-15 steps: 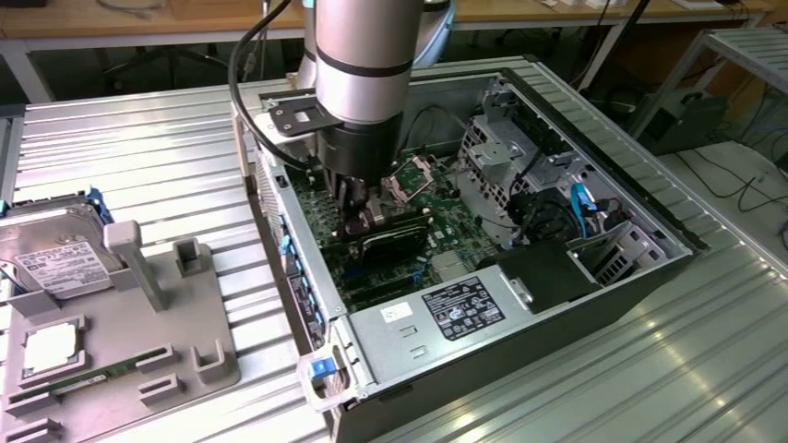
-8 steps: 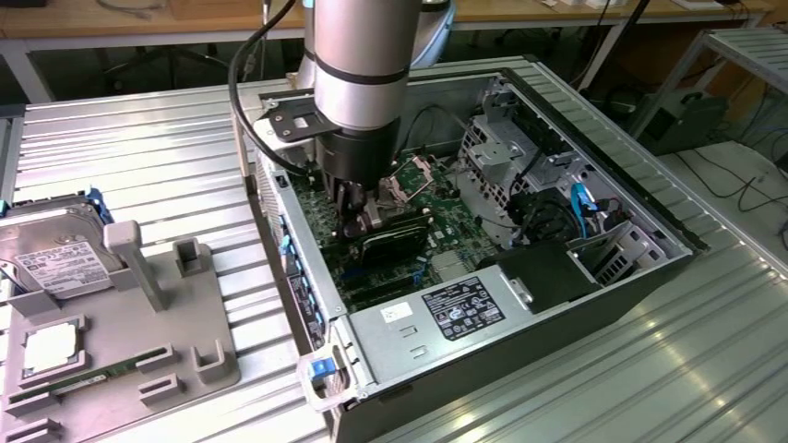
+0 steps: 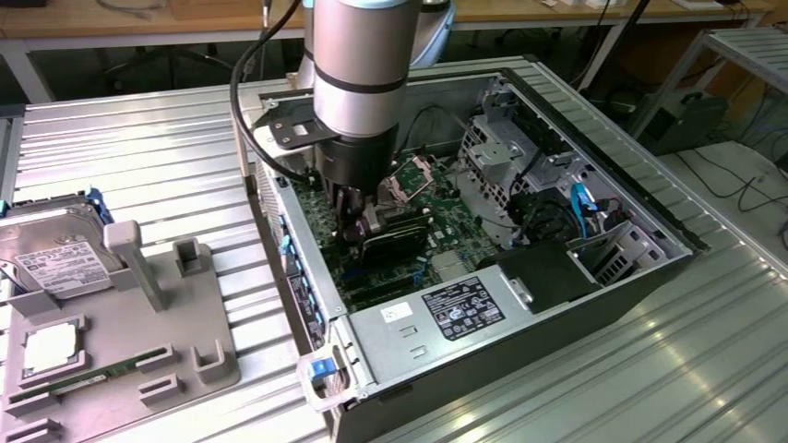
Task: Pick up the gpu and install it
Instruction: 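Press down on the gpu until it lock into place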
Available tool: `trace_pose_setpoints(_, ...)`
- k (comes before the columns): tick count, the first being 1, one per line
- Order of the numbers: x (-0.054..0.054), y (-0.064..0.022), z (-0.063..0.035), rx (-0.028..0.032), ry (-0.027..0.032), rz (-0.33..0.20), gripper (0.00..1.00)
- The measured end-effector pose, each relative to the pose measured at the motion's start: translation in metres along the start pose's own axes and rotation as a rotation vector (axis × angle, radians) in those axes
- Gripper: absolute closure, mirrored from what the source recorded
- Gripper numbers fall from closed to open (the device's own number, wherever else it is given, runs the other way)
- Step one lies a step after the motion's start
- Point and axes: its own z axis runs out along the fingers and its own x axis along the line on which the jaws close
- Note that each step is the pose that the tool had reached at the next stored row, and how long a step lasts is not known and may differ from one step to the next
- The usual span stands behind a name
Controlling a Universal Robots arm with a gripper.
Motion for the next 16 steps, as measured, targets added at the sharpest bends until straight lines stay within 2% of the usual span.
trace_pose_setpoints(6,-0.0002,0.0000,0.0003,0.0020,-0.0017,0.000,0.89)
trace_pose_setpoints(11,0.0000,0.0000,-0.0016,0.0039,-0.0005,0.000,0.89)
trace_pose_setpoints(16,0.0001,0.0000,-0.0077,0.0099,0.0012,0.000,0.89)
